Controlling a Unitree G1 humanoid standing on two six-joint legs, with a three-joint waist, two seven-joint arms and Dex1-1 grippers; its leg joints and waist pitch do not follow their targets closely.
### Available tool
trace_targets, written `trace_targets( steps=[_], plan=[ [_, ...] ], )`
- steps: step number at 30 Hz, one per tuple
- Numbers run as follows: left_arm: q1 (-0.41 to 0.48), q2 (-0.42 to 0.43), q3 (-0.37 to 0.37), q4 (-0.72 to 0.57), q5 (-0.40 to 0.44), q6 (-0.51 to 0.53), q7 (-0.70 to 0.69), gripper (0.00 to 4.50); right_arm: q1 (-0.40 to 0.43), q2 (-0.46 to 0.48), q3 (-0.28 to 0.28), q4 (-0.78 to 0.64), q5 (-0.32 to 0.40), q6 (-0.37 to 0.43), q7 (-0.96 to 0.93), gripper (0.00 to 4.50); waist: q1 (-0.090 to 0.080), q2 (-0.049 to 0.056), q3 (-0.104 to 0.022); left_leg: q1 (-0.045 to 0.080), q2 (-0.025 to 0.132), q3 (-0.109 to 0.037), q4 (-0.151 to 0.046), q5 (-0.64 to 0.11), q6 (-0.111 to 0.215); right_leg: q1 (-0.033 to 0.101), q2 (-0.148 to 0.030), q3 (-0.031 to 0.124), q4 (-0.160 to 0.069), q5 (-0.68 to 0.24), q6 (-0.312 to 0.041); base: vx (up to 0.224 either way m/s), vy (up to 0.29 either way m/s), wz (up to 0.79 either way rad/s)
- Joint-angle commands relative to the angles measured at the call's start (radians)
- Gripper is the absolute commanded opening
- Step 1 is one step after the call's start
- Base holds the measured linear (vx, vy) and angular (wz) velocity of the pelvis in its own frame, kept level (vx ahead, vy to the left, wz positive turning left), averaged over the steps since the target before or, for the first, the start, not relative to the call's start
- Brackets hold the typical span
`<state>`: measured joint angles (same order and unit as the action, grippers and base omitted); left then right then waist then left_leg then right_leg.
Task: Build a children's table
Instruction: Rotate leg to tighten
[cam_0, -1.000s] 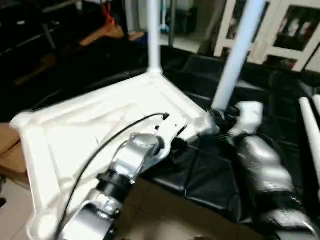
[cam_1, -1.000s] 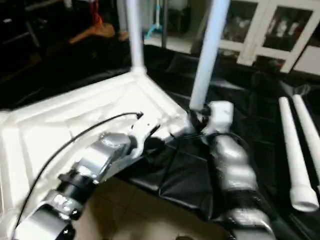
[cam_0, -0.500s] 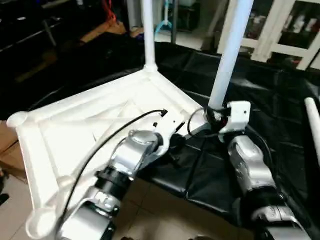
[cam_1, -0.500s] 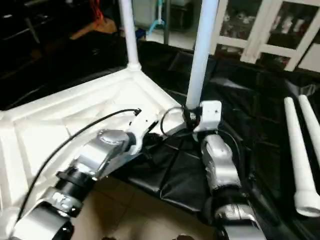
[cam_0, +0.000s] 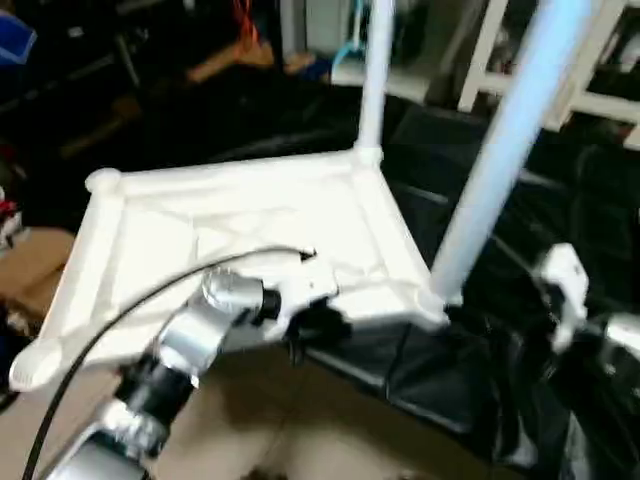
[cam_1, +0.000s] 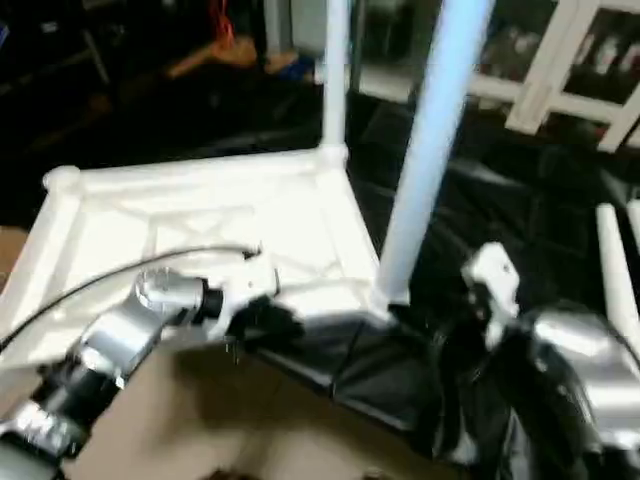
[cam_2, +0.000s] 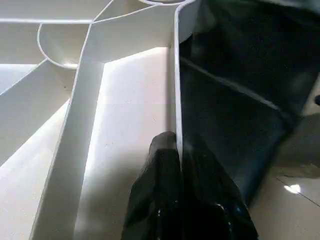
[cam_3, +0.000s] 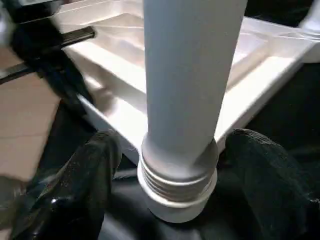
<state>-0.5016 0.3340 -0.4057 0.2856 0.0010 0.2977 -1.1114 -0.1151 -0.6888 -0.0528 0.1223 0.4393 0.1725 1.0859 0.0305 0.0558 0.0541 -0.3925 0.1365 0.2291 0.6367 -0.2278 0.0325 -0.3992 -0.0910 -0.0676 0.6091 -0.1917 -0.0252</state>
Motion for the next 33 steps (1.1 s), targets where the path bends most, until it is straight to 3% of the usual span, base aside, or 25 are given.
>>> trace_targets(
  steps=[1, 5, 13, 30, 33],
  plan=[
    [0.003, 0.002, 0.0, -0.04, -0.036, -0.033, -0.031, 0.0, -0.004, -0.019, -0.02, 0.004, 0.012, 0.007, 0.046, 3.7, -0.004, -0.029, -0.056, 0.031, 0.112, -0.065, -0.094, -0.178, 0.083, 0.039, -0.087, 0.056, -0.08, -0.213, -0.227, 0.0, 0.0, 0.0],
    [0.006, 0.006, 0.003, -0.048, -0.048, -0.044, -0.043, 0.0, -0.018, -0.028, 0.008, 0.005, 0.044, 0.034, 0.086, 3.7, -0.001, -0.03, -0.059, 0.027, 0.11, -0.065, -0.09, -0.133, 0.097, 0.041, -0.089, 0.057, -0.074, -0.181, -0.227, 0.0, 0.0, 0.0],
    [0.008, 0.01, 0.004, -0.062, -0.051, -0.04, -0.057, 0.0, -0.058, -0.006, 0.032, 0.05, 0.009, 0.017, 0.122, 3.7, 0.001, -0.028, -0.062, 0.027, 0.108, -0.063, -0.085, -0.095, 0.117, 0.04, -0.087, 0.054, -0.067, -0.131, -0.24, 0.0, 0.0, 0.0],
    [0.004, 0.007, -0.007, -0.065, -0.051, -0.031, -0.082, 0.0, -0.085, -0.008, 0.057, 0.089, 0.011, 0.047, 0.184, 2.15, 0.006, -0.026, -0.062, 0.028, 0.109, -0.063, -0.085, -0.088, 0.116, 0.041, -0.087, 0.053, -0.065, -0.122, -0.246, 0.0, 0.0, 0.0],
    [0.005, 0.007, -0.009, -0.066, -0.051, -0.03, -0.087, 0.0, -0.09, -0.006, 0.065, 0.094, 0.002, 0.044, 0.191, 2.05, 0.005, -0.026, -0.063, 0.028, 0.109, -0.063, -0.085, -0.084, 0.115, 0.041, -0.086, 0.052, -0.064, -0.121, -0.247, 0.0, 0.0, 0.0]
  ],
)
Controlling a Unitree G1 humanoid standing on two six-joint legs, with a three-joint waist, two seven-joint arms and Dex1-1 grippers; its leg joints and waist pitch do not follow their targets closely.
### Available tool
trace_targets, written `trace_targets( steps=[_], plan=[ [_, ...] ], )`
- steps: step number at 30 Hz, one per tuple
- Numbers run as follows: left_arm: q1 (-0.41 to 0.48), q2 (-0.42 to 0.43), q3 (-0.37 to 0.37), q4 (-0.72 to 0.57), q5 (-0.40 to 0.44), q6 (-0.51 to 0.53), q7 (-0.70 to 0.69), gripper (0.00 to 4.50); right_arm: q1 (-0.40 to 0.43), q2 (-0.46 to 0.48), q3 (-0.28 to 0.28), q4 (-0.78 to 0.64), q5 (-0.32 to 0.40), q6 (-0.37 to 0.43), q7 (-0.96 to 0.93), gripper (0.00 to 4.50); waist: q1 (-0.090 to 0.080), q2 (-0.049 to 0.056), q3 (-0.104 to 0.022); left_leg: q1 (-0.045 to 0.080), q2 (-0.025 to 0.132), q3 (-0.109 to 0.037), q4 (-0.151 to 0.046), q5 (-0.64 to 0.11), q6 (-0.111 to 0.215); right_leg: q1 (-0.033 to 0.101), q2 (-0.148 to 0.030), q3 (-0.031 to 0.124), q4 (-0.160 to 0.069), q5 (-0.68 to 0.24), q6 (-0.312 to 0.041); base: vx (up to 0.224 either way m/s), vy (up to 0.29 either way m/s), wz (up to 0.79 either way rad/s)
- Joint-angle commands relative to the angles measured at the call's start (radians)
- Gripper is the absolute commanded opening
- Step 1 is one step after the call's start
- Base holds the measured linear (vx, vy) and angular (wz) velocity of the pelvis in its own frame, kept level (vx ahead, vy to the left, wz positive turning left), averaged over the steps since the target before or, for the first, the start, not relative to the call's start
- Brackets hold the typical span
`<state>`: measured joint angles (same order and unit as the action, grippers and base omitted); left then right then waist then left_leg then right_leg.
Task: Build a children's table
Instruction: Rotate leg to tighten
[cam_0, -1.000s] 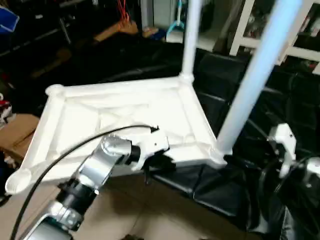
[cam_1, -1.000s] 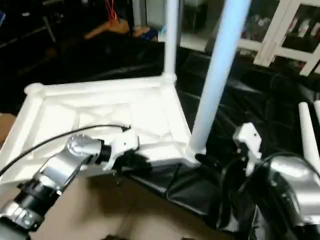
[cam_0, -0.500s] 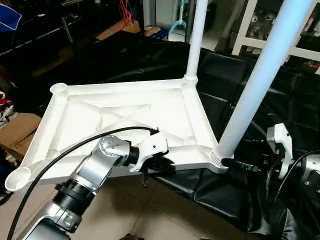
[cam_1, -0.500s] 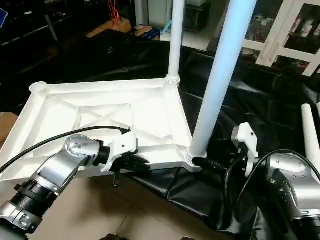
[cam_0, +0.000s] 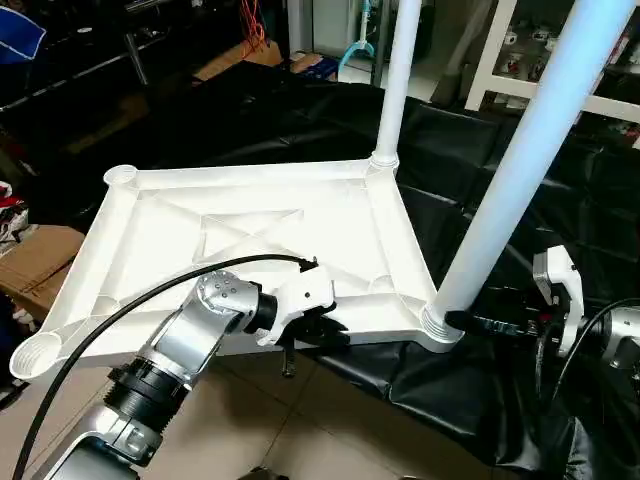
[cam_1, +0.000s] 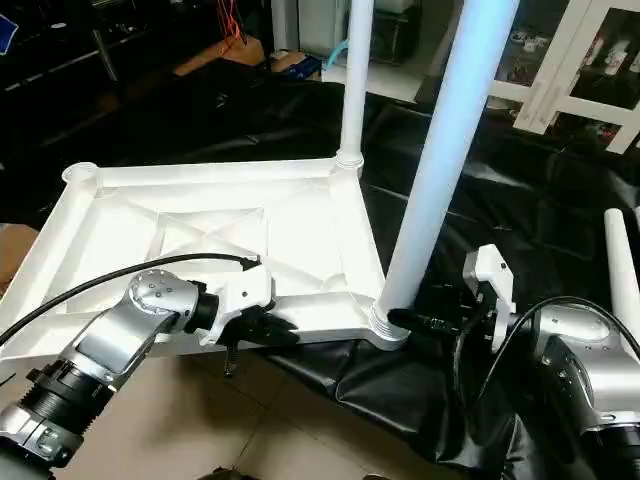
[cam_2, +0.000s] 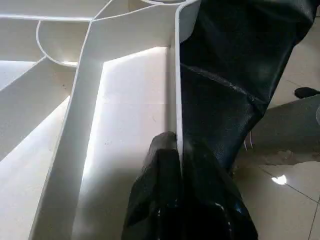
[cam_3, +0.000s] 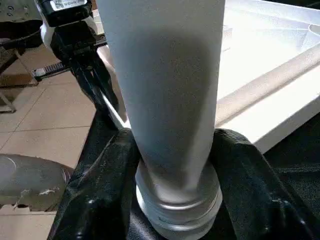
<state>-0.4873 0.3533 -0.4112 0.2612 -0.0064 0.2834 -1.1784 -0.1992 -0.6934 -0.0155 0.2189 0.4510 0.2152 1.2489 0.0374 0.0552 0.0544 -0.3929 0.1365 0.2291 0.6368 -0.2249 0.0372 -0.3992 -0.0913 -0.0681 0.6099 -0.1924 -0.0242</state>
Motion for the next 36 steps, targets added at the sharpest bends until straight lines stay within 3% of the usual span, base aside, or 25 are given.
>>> trace_targets(
  steps=[1, 11, 13, 15, 16, 17, 19, 20, 23, 24, 25, 26, 29, 32, 36],
  plan=[
    [-0.008, -0.013, -0.005, -0.043, -0.043, -0.016, -0.022, 0.0, -0.008, 0.001, 0.032, 0.0, -0.014, -0.001, 0.031, 2.01, -0.003, -0.026, -0.064, 0.028, 0.108, -0.063, -0.084, -0.082, 0.112, 0.041, -0.085, 0.053, -0.064, -0.114, -0.248, 0.0, 0.0, 0.0],
    [-0.01, -0.033, -0.005, -0.031, -0.028, -0.013, 0.006, 0.0, -0.012, 0.068, 0.012, 0.049, -0.036, -0.033, -0.063, 1.93, -0.006, -0.024, -0.066, 0.029, 0.109, -0.063, -0.083, -0.096, 0.106, 0.039, -0.086, 0.053, -0.066, -0.134, -0.25, 0.0, 0.0, 0.0],
    [-0.03, -0.069, 0.005, -0.002, 0.002, 0.033, 0.09, 0.0, -0.01, 0.149, -0.009, 0.1, -0.081, -0.065, -0.227, 1.93, -0.013, -0.025, -0.061, 0.029, 0.108, -0.063, -0.089, -0.123, 0.079, 0.035, -0.084, 0.053, -0.072, -0.165, -0.247, 0.0, 0.0, 0.0],
    [-0.06, -0.123, 0.026, 0.027, 0.02, 0.103, 0.188, 0.0, -0.011, 0.227, -0.017, 0.122, -0.129, -0.07, -0.396, 1.93, -0.018, -0.027, -0.062, 0.03, 0.108, -0.066, -0.092, -0.147, 0.049, 0.038, -0.085, 0.053, -0.074, -0.208, -0.235, 0.0, 0.0, 0.0],
    [-0.06, -0.123, 0.026, 0.027, 0.02, 0.103, 0.188, 0.0, -0.011, 0.227, -0.017, 0.122, -0.129, -0.07, -0.396, 1.93, -0.021, -0.026, -0.059, 0.034, 0.107, -0.065, -0.095, -0.169, 0.03, 0.033, -0.082, 0.053, -0.079, -0.234, -0.232, 0.0, 0.0, 0.0],
    [-0.09, -0.185, 0.051, 0.056, 0.027, 0.163, 0.281, 0.0, -0.03, 0.311, -0.016, 0.153, -0.178, -0.072, -0.566, 1.93, -0.025, -0.028, -0.061, 0.037, 0.106, -0.066, -0.095, -0.185, 0.01, 0.035, -0.083, 0.054, -0.08, -0.254, -0.228, 0.0, 0.0, 0.0],
    [-0.102, -0.209, 0.061, 0.067, 0.027, 0.185, 0.314, 0.0, -0.042, 0.344, -0.014, 0.17, -0.2, -0.075, -0.633, 1.93, -0.034, -0.025, -0.06, 0.039, 0.103, -0.068, -0.096, -0.224, -0.013, 0.033, -0.084, 0.054, -0.088, -0.294, -0.217, 0.0, 0.0, 0.0],
    [-0.116, -0.245, 0.076, 0.077, 0.015, 0.204, 0.349, 0.0, -0.068, 0.39, -0.018, 0.207, -0.226, -0.076, -0.727, 1.93, -0.041, -0.02, -0.06, 0.038, 0.102, -0.066, -0.096, -0.233, -0.021, 0.028, -0.084, 0.056, -0.086, -0.29, -0.218, 0.0, 0.0, 0.0],
    [-0.157, -0.356, 0.114, 0.085, -0.036, 0.273, 0.406, 0.0, -0.217, 0.546, -0.03, 0.395, -0.293, -0.122, -1.03, 1.93, -0.057, -0.02, -0.061, 0.034, 0.098, -0.07, -0.098, -0.248, -0.036, 0.029, -0.083, 0.053, -0.089, -0.302, -0.214, 0.0, 0.0, 0.0],
    [-0.161, -0.364, 0.116, 0.086, -0.039, 0.277, 0.409, 0.0, -0.234, 0.559, -0.03, 0.415, -0.297, -0.13, -1.053, 1.92, -0.073, -0.017, -0.062, 0.027, 0.094, -0.074, -0.097, -0.254, -0.039, 0.033, -0.085, 0.052, -0.09, -0.297, -0.219, 0.0, 0.0, 0.0],
    [-0.167, -0.376, 0.119, 0.087, -0.043, 0.283, 0.414, 0.0, -0.259, 0.579, -0.031, 0.445, -0.302, -0.141, -1.087, 1.91, -0.076, -0.017, -0.068, 0.014, 0.095, -0.077, -0.096, -0.217, -0.023, 0.046, -0.087, 0.051, -0.084, -0.252, -0.216, 0.0, 0.0, 0.0],
    [-0.177, -0.389, 0.118, 0.09, -0.039, 0.28, 0.423, 0.0, -0.301, 0.608, -0.034, 0.497, -0.312, -0.162, -1.14, 1.91, -0.074, -0.014, -0.069, 0.016, 0.095, -0.076, -0.094, -0.2, -0.013, 0.043, -0.088, 0.051, -0.083, -0.226, -0.22, 0.0, 0.0, 0.0],
    [-0.196, -0.4, 0.122, 0.101, -0.032, 0.284, 0.443, 0.0, -0.372, 0.647, -0.042, 0.571, -0.329, -0.208, -1.208, 1.91, -0.081, -0.022, -0.072, 0.015, 0.092, -0.067, -0.085, -0.136, 0.058, 0.044, -0.084, 0.049, -0.076, -0.124, -0.25, 0.0, 0.0, 0.0],
    [-0.194, -0.391, 0.136, 0.101, -0.025, 0.298, 0.451, 0.0, -0.393, 0.651, -0.037, 0.591, -0.356, -0.24, -1.206, 1.91, -0.079, -0.022, -0.077, 0.014, 0.094, -0.066, -0.078, -0.058, 0.111, 0.046, -0.083, 0.047, -0.062, -0.046, -0.27, 0.0, 0.0, 0.0],
    [-0.187, -0.378, 0.144, 0.099, -0.02, 0.3, 0.451, 0.0, -0.375, 0.66, -0.033, 0.56, -0.333, -0.287, -1.109, 1.91, -0.075, -0.02, -0.075, 0.016, 0.096, -0.063, -0.076, -0.047, 0.15, 0.045, -0.083, 0.046, -0.062, -0.035, -0.275, 0.0, 0.0, 0.0]
  ],
)
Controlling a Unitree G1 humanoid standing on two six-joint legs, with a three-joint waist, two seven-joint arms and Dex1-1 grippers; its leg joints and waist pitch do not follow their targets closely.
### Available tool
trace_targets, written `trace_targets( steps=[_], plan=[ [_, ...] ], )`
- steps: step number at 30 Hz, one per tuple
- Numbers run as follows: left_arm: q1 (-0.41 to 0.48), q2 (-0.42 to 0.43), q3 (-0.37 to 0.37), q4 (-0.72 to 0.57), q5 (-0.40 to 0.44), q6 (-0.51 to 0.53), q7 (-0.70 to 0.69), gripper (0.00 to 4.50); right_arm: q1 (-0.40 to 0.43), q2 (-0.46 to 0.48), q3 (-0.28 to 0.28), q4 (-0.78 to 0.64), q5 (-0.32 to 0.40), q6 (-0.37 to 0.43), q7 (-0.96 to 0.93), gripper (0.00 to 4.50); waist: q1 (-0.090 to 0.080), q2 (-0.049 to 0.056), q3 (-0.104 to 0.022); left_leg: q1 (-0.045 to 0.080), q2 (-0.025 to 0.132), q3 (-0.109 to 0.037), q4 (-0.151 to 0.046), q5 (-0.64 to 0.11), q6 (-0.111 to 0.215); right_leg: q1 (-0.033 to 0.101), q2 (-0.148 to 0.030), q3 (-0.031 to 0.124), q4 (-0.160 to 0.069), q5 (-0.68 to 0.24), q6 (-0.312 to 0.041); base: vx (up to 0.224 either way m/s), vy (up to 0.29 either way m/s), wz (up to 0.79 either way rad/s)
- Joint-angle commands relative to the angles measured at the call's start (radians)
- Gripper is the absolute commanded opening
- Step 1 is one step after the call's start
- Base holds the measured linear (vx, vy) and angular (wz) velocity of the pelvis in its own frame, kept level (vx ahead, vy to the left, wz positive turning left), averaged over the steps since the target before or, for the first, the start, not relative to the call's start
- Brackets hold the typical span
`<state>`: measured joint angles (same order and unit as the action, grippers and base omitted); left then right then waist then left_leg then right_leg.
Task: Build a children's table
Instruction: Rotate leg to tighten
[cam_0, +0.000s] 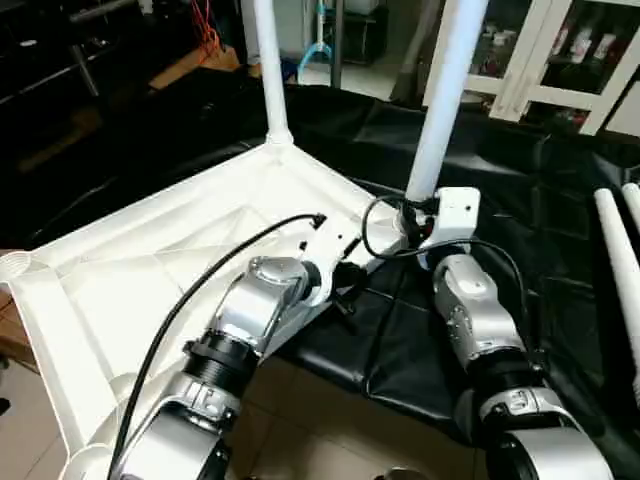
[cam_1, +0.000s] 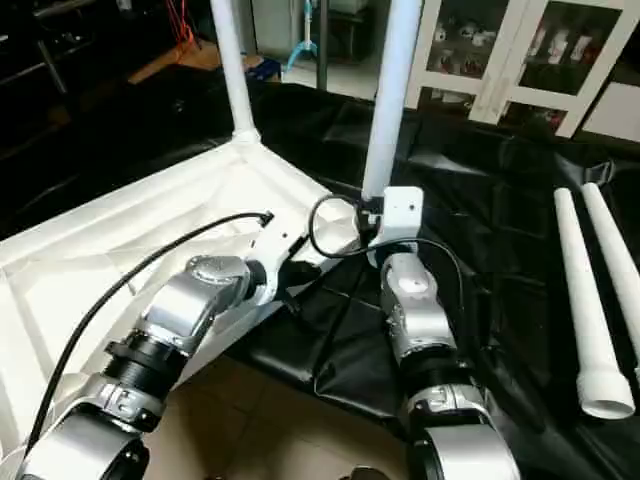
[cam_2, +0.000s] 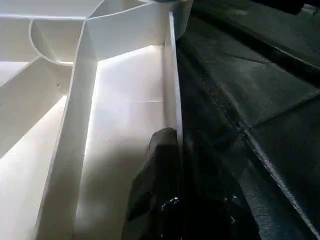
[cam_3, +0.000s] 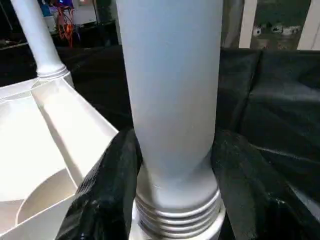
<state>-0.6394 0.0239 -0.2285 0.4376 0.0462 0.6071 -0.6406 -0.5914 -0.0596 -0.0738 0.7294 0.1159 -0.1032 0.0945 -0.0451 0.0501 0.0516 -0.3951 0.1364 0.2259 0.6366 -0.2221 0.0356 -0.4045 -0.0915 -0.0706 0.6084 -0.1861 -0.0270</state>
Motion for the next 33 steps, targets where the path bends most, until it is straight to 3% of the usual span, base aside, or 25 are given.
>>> trace_targets(
  steps=[1, 5, 7, 9, 13, 14, 15, 16, 17, 18, 20, 21, 22, 23, 25, 27, 33],
  plan=[
    [-0.033, -0.046, -0.038, -0.079, -0.072, -0.024, -0.089, 0.0, 0.023, 0.029, 0.026, 0.037, 0.013, 0.02, 0.077, 2.47, 0.008, -0.015, -0.071, 0.019, 0.098, -0.061, -0.077, -0.057, 0.15, 0.049, -0.082, 0.048, -0.061, -0.057, -0.273, 0.0, 0.0, 0.0],
    [-0.024, -0.024, -0.046, -0.074, -0.065, -0.047, -0.105, 0.0, 0.062, 0.015, 0.038, -0.033, 0.036, 0.005, 0.139, 2.67, 0.013, -0.014, -0.071, 0.022, 0.101, -0.061, -0.079, -0.081, 0.138, 0.049, -0.081, 0.049, -0.064, -0.083, -0.266, 0.0, 0.0, 0.0],
    [-0.017, 0.0, -0.055, -0.063, -0.054, -0.085, -0.124, 0.0, 0.116, -0.01, 0.043, -0.132, 0.049, 0.01, 0.167, 3.04, 0.022, -0.014, -0.071, 0.026, 0.102, -0.06, -0.08, -0.078, 0.134, 0.047, -0.08, 0.05, -0.064, -0.081, -0.262, 0.0, 0.0, 0.0],
    [-0.003, 0.036, -0.069, -0.055, -0.041, -0.134, -0.16, 0.0, 0.191, -0.051, 0.046, -0.268, 0.06, 0.034, 0.209, 3.14, 0.04, -0.014, -0.068, 0.033, 0.104, -0.058, -0.084, -0.09, 0.126, 0.041, -0.078, 0.053, -0.068, -0.095, -0.244, 0.0, 0.0, 0.0],
    [0.021, 0.09, -0.097, -0.061, -0.029, -0.224, -0.23, 0.0, 0.275, -0.111, 0.054, -0.405, 0.075, 0.062, 0.278, 3.4, 0.052, -0.012, -0.066, 0.031, 0.104, -0.06, -0.088, -0.094, 0.11, 0.042, -0.079, 0.055, -0.068, -0.098, -0.233, 0.0, 0.0, 0.0],
    [0.068, 0.184, -0.154, -0.097, -0.024, -0.34, -0.374, 0.0, 0.373, -0.205, 0.045, -0.549, 0.126, 0.108, 0.376, 3.58, 0.057, -0.014, -0.063, 0.028, 0.106, -0.063, -0.092, -0.117, 0.106, 0.046, -0.084, 0.057, -0.071, -0.122, -0.221, 0.0, 0.0, 0.0],
    [0.079, 0.206, -0.167, -0.106, -0.022, -0.362, -0.404, 0.0, 0.397, -0.228, 0.037, -0.587, 0.151, 0.127, 0.404, 3.58, 0.06, -0.014, -0.06, 0.026, 0.107, -0.064, -0.093, -0.129, 0.112, 0.05, -0.084, 0.059, -0.075, -0.131, -0.206, 0.0, 0.0, 0.0],
    [0.081, 0.212, -0.17, -0.108, -0.021, -0.368, -0.412, 0.0, 0.404, -0.235, 0.033, -0.599, 0.161, 0.134, 0.413, 3.68, 0.063, -0.011, -0.063, 0.036, 0.112, -0.063, -0.096, -0.132, 0.103, 0.041, -0.083, 0.06, -0.068, -0.124, -0.202, 0.0, 0.0, 0.0],
    [0.087, 0.225, -0.177, -0.112, -0.02, -0.379, -0.429, 0.0, 0.42, -0.251, 0.026, -0.627, 0.182, 0.151, 0.435, 3.68, 0.058, -0.01, -0.062, 0.037, 0.107, -0.06, -0.097, -0.146, 0.104, 0.041, -0.077, 0.058, -0.07, -0.129, -0.209, 0.0, 0.0, 0.0],
    [0.092, 0.236, -0.173, -0.112, -0.025, -0.386, -0.436, 0.0, 0.467, -0.315, 0.01, -0.701, 0.238, 0.19, 0.521, 3.68, 0.063, -0.009, -0.06, 0.039, 0.109, -0.059, -0.1, -0.168, 0.089, 0.037, -0.077, 0.059, -0.074, -0.151, -0.209, 0.0, 0.0, 0.0],
    [0.094, 0.235, -0.165, -0.104, -0.031, -0.407, -0.43, 0.0, 0.51, -0.375, -0.01, -0.761, 0.284, 0.228, 0.596, 3.68, 0.073, -0.011, -0.056, 0.043, 0.113, -0.058, -0.102, -0.196, 0.069, 0.035, -0.081, 0.062, -0.079, -0.184, -0.203, 0.0, 0.0, 0.0],
    [0.094, 0.234, -0.162, -0.099, -0.033, -0.419, -0.425, 0.0, 0.523, -0.392, -0.019, -0.779, 0.301, 0.247, 0.619, 3.68, 0.079, -0.011, -0.055, 0.049, 0.114, -0.056, -0.103, -0.208, 0.056, 0.033, -0.081, 0.064, -0.08, -0.193, -0.2, 0.0, 0.0, 0.0],
    [0.091, 0.229, -0.156, -0.089, -0.038, -0.425, -0.421, 0.0, 0.541, -0.418, -0.028, -0.794, 0.312, 0.256, 0.645, 3.68, 0.076, -0.006, -0.052, 0.042, 0.112, -0.058, -0.106, -0.216, 0.044, 0.035, -0.081, 0.065, -0.078, -0.197, -0.203, 0.0, 0.0, 0.0],
    [0.088, 0.226, -0.154, -0.082, -0.042, -0.428, -0.422, 0.0, 0.556, -0.439, -0.035, -0.804, 0.321, 0.265, 0.667, 3.68, 0.074, -0.011, -0.054, 0.037, 0.111, -0.06, -0.107, -0.224, 0.038, 0.041, -0.084, 0.063, -0.081, -0.212, -0.197, 0.0, 0.0, 0.0],
    [0.077, 0.213, -0.148, -0.07, -0.056, -0.436, -0.423, 0.0, 0.588, -0.484, -0.044, -0.809, 0.333, 0.267, 0.706, 3.68, 0.072, -0.011, -0.052, 0.034, 0.109, -0.06, -0.106, -0.236, 0.035, 0.041, -0.088, 0.065, -0.085, -0.236, -0.193, 0.0, 0.0, 0.0],
    [0.069, 0.2, -0.143, -0.064, -0.066, -0.436, -0.429, 0.44, 0.599, -0.497, -0.045, -0.811, 0.336, 0.269, 0.723, 3.77, 0.071, -0.014, -0.053, 0.032, 0.107, -0.061, -0.103, -0.233, 0.037, 0.041, -0.09, 0.065, -0.089, -0.257, -0.188, 0.0, 0.0, 0.0],
    [0.051, 0.171, -0.149, -0.045, -0.075, -0.48, -0.443, 0.76, 0.614, -0.519, -0.041, -0.836, 0.346, 0.298, 0.748, 3.77, 0.073, -0.016, -0.056, 0.028, 0.108, -0.064, -0.1, -0.188, 0.064, 0.043, -0.087, 0.061, -0.085, -0.209, -0.194, 0.0, 0.0, 0.0]
  ],
)
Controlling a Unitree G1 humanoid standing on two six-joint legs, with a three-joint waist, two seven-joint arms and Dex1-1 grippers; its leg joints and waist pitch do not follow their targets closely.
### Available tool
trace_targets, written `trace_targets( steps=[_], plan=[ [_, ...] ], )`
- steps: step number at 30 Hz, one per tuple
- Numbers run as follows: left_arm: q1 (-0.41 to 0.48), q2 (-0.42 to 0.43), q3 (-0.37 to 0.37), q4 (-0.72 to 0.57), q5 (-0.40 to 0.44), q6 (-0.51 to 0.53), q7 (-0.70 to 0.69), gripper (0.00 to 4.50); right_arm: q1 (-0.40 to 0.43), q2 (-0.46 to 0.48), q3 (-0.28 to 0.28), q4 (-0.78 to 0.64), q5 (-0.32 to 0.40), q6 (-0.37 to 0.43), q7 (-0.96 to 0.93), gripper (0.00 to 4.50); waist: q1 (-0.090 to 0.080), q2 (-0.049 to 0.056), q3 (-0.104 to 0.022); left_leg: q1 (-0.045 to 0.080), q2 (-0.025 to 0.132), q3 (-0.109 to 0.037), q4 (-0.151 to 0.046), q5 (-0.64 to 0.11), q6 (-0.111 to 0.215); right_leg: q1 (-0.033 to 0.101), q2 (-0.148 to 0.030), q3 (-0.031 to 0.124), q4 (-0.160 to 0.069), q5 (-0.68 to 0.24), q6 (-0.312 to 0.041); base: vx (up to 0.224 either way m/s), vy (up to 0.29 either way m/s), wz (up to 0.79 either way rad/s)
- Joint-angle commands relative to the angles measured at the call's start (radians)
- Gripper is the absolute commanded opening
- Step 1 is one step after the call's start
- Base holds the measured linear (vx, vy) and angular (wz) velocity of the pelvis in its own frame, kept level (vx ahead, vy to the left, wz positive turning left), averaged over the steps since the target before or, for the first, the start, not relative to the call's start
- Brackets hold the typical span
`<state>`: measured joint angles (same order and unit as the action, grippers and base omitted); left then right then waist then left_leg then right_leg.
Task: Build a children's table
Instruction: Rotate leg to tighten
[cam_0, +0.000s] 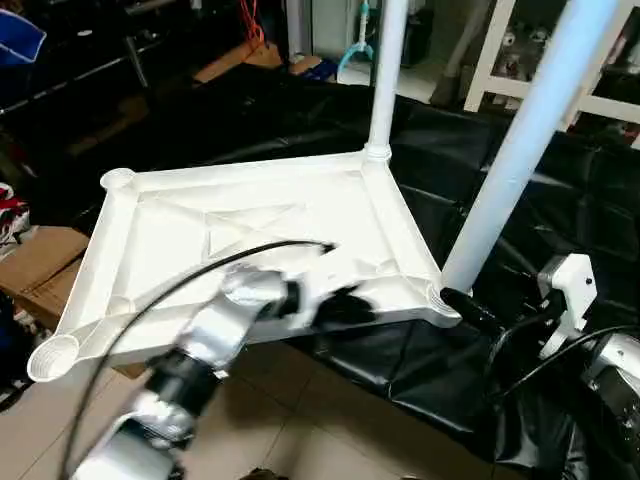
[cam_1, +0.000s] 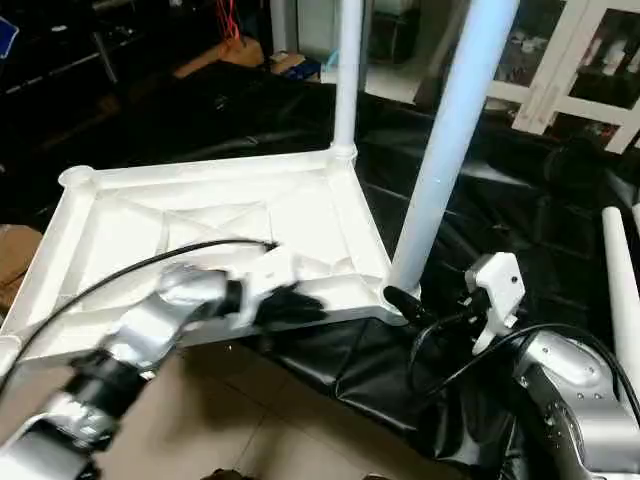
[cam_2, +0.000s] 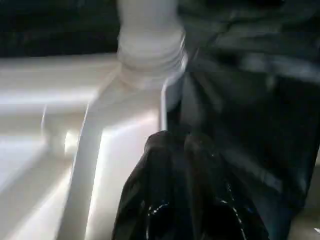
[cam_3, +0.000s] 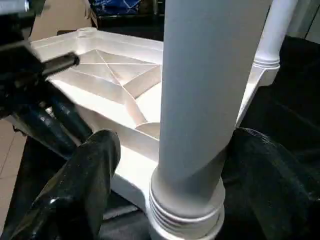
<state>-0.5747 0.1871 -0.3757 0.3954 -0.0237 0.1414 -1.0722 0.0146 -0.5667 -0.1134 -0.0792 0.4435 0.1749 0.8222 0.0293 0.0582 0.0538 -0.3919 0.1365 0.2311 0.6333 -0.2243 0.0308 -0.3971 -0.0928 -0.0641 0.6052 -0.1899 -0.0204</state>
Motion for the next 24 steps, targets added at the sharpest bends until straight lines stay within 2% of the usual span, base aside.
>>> trace_targets(
  steps=[1, 5, 6, 9, 10, 12, 14, 17, 19, 20, 24],
  plan=[
    [-0.016, 0.005, -0.004, -0.002, -0.007, -0.012, -0.017, 0.76, 0.01, -0.014, -0.001, -0.031, 0.018, 0.022, 0.022, 3.77, -0.004, -0.025, -0.059, 0.022, 0.107, -0.068, -0.095, -0.168, 0.081, 0.038, -0.087, 0.054, -0.078, -0.175, -0.207, 0.0, 0.0, 0.0],
    [-0.023, 0.0, -0.021, 0.012, 0.007, -0.015, -0.025, 0.76, 0.013, -0.014, -0.004, -0.029, 0.013, 0.014, 0.018, 3.77, -0.004, -0.025, -0.061, 0.023, 0.106, -0.067, -0.089, -0.134, 0.109, 0.039, -0.087, 0.053, -0.075, -0.142, -0.222, 0.0, 0.0, 0.0],
    [-0.026, 0.001, -0.025, 0.024, 0.011, -0.028, -0.028, 0.76, 0.012, -0.012, -0.005, -0.027, 0.01, 0.013, 0.019, 3.77, -0.002, -0.017, -0.06, 0.024, 0.107, -0.067, -0.09, -0.134, 0.109, 0.037, -0.087, 0.053, -0.076, -0.146, -0.221, 0.0, 0.0, 0.0],
    [-0.032, 0.008, -0.037, 0.051, 0.032, -0.047, -0.025, 0.76, 0.012, -0.013, -0.01, -0.026, 0.008, 0.01, 0.018, 3.77, -0.004, -0.019, -0.06, 0.026, 0.108, -0.067, -0.092, -0.153, 0.101, 0.037, -0.084, 0.052, -0.078, -0.158, -0.219, 0.0, 0.0, 0.0],
    [-0.035, 0.011, -0.042, 0.062, 0.039, -0.05, -0.026, 0.76, 0.013, -0.014, -0.013, -0.028, 0.008, 0.013, 0.019, 3.77, -0.004, -0.016, -0.059, 0.026, 0.109, -0.068, -0.094, -0.162, 0.096, 0.036, -0.083, 0.052, -0.078, -0.167, -0.218, 0.0, 0.0, 0.0],
    [-0.038, 0.014, -0.047, 0.071, 0.045, -0.054, -0.03, 0.76, 0.014, -0.015, -0.015, -0.029, 0.009, 0.014, 0.02, 3.77, -0.005, -0.017, -0.058, 0.027, 0.109, -0.068, -0.095, -0.175, 0.085, 0.036, -0.084, 0.052, -0.08, -0.175, -0.218, 0.0, 0.0, 0.0],
    [-0.043, 0.016, -0.05, 0.086, 0.05, -0.054, -0.028, 1.06, 0.016, -0.018, -0.017, -0.031, 0.002, 0.012, 0.02, 3.77, -0.005, -0.014, -0.059, 0.028, 0.11, -0.069, -0.097, -0.182, 0.074, 0.037, -0.084, 0.052, -0.078, -0.165, -0.221, 0.0, 0.0, 0.0],
    [-0.051, 0.01, -0.05, 0.11, 0.063, -0.08, 0.002, 1.39, 0.018, -0.017, -0.017, -0.033, 0.002, 0.012, 0.02, 3.77, -0.005, -0.015, -0.059, 0.027, 0.11, -0.069, -0.096, -0.182, 0.074, 0.039, -0.085, 0.053, -0.077, -0.148, -0.226, 0.0, 0.0, 0.0],
    [-0.054, 0.008, -0.052, 0.124, 0.071, -0.092, 0.012, 1.39, 0.021, -0.017, -0.017, -0.037, 0.003, 0.012, 0.021, 3.77, -0.005, -0.015, -0.06, 0.027, 0.109, -0.069, -0.094, -0.175, 0.08, 0.04, -0.086, 0.053, -0.076, -0.131, -0.229, 0.0, 0.0, 0.0],
    [-0.055, 0.008, -0.053, 0.134, 0.074, -0.099, 0.009, 1.39, 0.025, -0.017, -0.017, -0.04, 0.003, 0.012, 0.021, 3.77, -0.004, -0.011, -0.061, 0.027, 0.109, -0.069, -0.094, -0.17, 0.082, 0.04, -0.087, 0.053, -0.074, -0.124, -0.231, 0.0, 0.0, 0.0],
    [-0.056, 0.01, -0.058, 0.144, 0.083, -0.1, 0.007, 1.39, 0.028, -0.016, -0.017, -0.041, 0.003, 0.011, 0.022, 3.77, -0.004, -0.014, -0.061, 0.026, 0.109, -0.069, -0.094, -0.166, 0.089, 0.041, -0.087, 0.052, -0.074, -0.118, -0.235, 0.0, 0.0, 0.0]
  ],
)
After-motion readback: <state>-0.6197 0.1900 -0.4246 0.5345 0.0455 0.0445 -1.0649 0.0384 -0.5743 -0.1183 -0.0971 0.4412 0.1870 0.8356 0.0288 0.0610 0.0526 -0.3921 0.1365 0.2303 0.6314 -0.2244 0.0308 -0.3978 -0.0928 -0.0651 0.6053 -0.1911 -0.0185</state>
